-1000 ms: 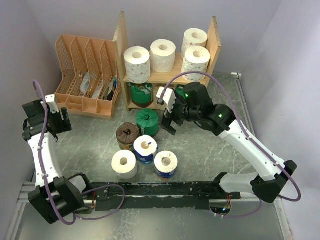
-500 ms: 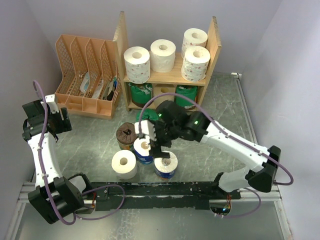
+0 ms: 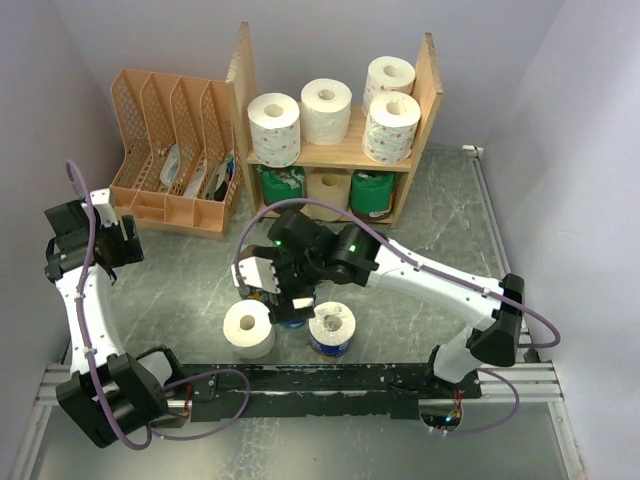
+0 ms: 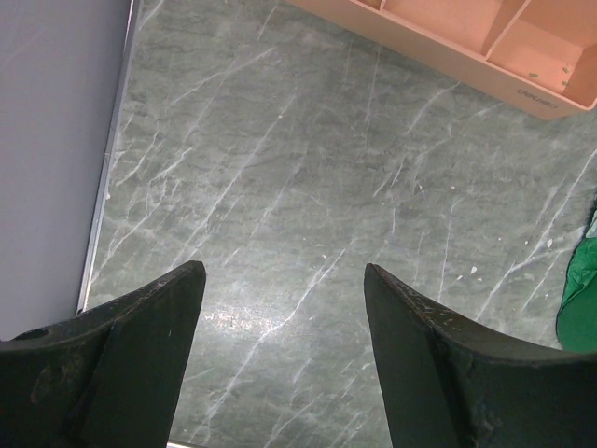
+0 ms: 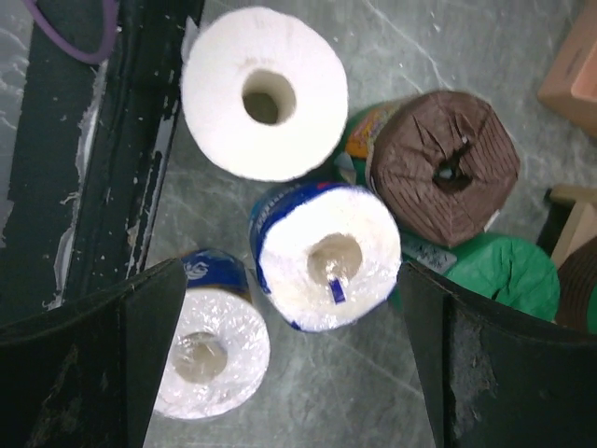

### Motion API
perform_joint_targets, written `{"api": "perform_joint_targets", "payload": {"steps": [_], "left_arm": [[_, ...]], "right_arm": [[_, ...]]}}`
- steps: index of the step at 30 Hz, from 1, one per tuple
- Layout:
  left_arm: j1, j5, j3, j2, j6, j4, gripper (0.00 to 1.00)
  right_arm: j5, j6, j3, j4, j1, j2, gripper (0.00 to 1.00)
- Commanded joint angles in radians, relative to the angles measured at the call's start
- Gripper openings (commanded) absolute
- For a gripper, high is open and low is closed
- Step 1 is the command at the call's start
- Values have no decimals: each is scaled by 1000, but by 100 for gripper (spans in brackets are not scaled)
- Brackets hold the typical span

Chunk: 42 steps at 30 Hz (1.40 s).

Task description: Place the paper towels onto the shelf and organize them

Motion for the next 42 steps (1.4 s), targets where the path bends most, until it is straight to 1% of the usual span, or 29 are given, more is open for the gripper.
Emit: {"api": "perform_joint_targets", "payload": {"steps": [1, 3, 5, 9, 12, 16, 20, 22, 26, 31, 42], "left_arm": [[4, 3, -8, -8, -6, 21, 81], [3, 5, -8, -12, -4, 20, 80], [3, -2, -8, -14, -6, 21, 80], [5, -48, -7, -11, -19, 25, 80], [16, -53, 6, -23, -26, 15, 82], [40, -19, -4, -68, -18, 26, 84], [49, -15, -1, -69, -19, 22, 83], [56, -1, 12, -53, -15, 4, 83], [83, 43, 17, -53, -3, -4, 82], [98, 60, 15, -59, 3, -5, 82], [104, 85, 12, -64, 14, -4, 82]], "right_arm": [[7, -48, 70, -81, 76, 59, 97], [23, -54, 72, -90, 144, 73, 96], [34, -58, 70, -82, 178, 77, 96], [-25, -23, 98, -45, 197, 84, 95], [-75, -27, 71, -6, 207, 88, 95], [-31, -91, -1, 33, 242, 117, 96], [22, -112, -23, 93, 242, 168, 94], [15, -92, -8, 113, 242, 194, 92], [-18, -91, 18, 118, 242, 235, 91], [11, -100, 30, 130, 240, 276, 88], [32, -109, 20, 142, 220, 316, 87]]}}
